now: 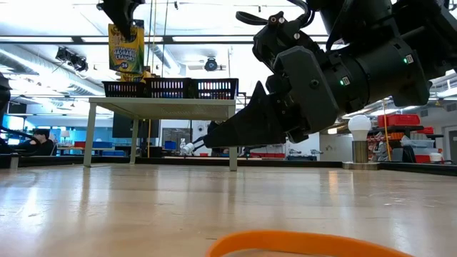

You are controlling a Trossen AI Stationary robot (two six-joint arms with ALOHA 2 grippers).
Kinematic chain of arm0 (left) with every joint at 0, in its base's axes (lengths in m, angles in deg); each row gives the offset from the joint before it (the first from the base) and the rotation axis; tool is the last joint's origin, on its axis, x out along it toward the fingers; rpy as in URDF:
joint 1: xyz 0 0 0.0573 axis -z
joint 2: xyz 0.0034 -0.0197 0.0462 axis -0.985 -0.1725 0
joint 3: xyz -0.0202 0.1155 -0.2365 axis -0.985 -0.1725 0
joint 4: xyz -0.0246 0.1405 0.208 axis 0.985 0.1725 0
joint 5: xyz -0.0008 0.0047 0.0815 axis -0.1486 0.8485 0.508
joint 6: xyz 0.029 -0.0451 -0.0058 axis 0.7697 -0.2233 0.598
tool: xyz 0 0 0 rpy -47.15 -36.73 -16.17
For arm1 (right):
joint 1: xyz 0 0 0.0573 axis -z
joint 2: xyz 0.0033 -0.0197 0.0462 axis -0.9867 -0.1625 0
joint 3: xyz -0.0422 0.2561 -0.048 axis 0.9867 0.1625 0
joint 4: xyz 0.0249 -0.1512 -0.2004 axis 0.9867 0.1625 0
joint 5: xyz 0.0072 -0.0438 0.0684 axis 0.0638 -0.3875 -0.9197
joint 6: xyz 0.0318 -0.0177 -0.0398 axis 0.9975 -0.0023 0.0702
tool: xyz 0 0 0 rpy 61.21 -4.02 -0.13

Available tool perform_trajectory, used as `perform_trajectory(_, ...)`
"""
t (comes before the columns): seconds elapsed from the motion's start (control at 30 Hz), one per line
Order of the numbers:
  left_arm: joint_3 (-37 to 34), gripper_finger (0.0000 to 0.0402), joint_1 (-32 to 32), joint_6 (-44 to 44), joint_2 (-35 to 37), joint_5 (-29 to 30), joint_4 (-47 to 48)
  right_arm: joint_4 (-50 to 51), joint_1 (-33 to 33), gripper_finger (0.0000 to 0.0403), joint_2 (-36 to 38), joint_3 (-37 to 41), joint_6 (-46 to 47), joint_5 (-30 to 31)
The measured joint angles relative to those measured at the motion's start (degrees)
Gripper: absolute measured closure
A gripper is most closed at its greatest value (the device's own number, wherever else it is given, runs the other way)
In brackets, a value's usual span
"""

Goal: Pick & Place Office Desk Supplies
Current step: Put the crayon box into left black bin on the shelf

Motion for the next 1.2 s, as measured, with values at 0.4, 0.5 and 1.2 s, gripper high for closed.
perform_trajectory(0.4, 0.0, 0.0366, -7.3, 7.8, 2.0, 2.8, -0.4, -0.1, 0.0, 0.0391, 0.0, 0.0, 0.0, -0.3)
perform_trajectory(0.5, 0.0, 0.0365, -9.8, 10.5, 2.0, 2.3, -1.8, 0.0, 0.0, 0.039, 0.0, 0.0, 0.0, -0.2)
perform_trajectory(1.2, 0.0, 0.0365, -19.0, 16.1, 1.1, -5.3, -5.0, -1.8, -0.2, 0.0394, 0.0, 0.0, -1.5, -0.1)
